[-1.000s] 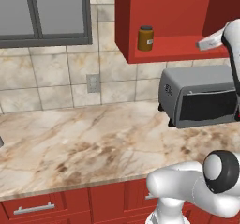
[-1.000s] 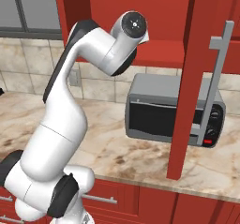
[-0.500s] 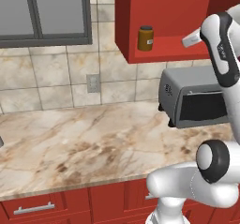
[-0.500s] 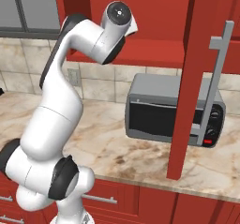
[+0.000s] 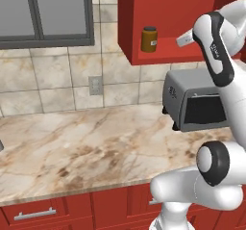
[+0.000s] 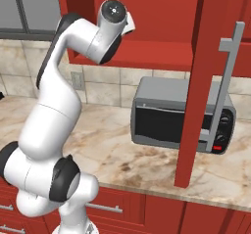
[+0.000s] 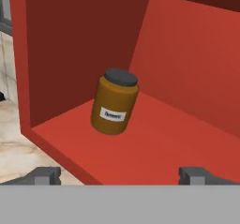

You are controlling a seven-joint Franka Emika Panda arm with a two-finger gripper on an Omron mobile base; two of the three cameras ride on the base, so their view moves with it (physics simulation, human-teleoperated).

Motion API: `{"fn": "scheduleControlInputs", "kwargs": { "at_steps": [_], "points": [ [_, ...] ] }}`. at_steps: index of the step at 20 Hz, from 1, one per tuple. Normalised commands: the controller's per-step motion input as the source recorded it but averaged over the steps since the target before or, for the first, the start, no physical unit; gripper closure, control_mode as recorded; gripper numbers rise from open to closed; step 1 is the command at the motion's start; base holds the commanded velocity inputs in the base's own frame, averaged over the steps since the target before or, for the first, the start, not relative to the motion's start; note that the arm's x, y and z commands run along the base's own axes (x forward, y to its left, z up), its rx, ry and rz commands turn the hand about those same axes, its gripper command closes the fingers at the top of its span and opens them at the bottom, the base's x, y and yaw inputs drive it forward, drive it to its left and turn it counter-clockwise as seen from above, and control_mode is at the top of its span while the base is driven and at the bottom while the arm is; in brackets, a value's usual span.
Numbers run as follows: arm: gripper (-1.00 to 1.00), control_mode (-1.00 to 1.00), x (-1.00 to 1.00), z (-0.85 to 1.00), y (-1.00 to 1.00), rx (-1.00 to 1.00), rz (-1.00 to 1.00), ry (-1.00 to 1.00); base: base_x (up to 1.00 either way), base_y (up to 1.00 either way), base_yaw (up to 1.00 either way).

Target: Collect the turmeric, mayonnaise, and shaker from the cabinet and place them next to the stove.

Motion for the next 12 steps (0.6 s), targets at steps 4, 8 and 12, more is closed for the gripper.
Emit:
{"fn": "scheduleControlInputs", "kwargs": {
  "at_steps": [4, 8, 12],
  "points": [
    [-1.0, -1.0, 0.21, 0.0, 0.31, 0.04, 0.0, 0.0, 0.0, 0.0, 0.0],
    [-1.0, -1.0, 0.27, 0.0, 0.07, 0.05, 0.0, 0.0, 0.0, 0.0, 0.0],
    [-1.0, -1.0, 0.2, 0.0, 0.0, 0.09, 0.02, 0.0, 0.0, 0.0, 0.0]
  ]
}}
